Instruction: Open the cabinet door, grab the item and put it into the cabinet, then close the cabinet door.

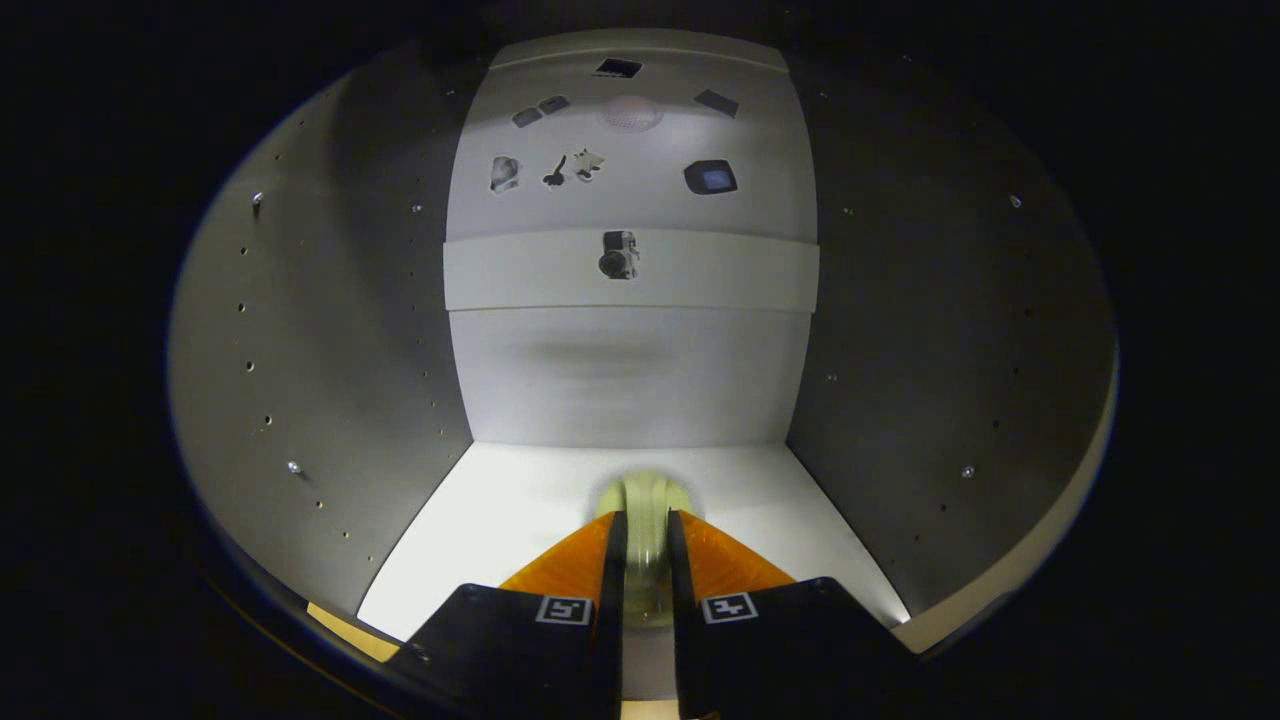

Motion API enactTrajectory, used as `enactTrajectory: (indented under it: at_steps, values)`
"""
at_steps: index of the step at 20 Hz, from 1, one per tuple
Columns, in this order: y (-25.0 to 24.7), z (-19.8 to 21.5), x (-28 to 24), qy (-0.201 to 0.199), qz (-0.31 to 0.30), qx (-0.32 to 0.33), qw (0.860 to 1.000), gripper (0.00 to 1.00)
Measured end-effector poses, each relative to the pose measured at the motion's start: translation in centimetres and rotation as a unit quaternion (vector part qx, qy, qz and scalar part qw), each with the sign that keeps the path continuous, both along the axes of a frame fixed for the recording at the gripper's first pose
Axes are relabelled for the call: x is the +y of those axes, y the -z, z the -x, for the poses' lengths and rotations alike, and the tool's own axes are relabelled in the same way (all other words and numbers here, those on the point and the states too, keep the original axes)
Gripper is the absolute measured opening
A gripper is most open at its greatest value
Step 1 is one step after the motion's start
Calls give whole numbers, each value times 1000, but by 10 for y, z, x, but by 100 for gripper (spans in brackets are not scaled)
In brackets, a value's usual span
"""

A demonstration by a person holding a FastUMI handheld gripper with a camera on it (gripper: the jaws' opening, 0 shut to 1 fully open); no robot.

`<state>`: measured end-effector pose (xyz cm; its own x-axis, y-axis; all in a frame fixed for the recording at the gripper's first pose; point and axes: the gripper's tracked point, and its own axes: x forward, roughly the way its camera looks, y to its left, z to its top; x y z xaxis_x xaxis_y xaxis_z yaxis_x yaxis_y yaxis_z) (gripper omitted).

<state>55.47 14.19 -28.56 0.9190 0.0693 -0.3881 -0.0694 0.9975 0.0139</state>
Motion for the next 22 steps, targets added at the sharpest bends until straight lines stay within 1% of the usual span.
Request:
enactTrajectory:
  at_steps: [3,4,7,9,13,15,16,17,18,19,20,22]
  values:
    - [-17,-3,0,-3,4,-33,999,29]
    - [-22,-2,1,-5,-1,-40,999,29]
    - [-38,8,3,-15,-11,-53,998,30]
    - [-57,21,5,-28,-13,-71,997,33]
    - [-109,59,9,-44,-13,-129,991,70]
    - [-132,84,10,-51,-17,-150,987,89]
    - [-142,97,12,-54,-21,-157,986,88]
    - [-151,110,9,-52,-21,-165,985,90]
    - [-161,124,7,-49,-19,-175,983,92]
    - [-169,134,5,-47,-19,-184,982,97]
    - [-177,148,4,-45,-22,-195,979,98]
    - [-186,175,-1,-39,-29,-201,978,97]
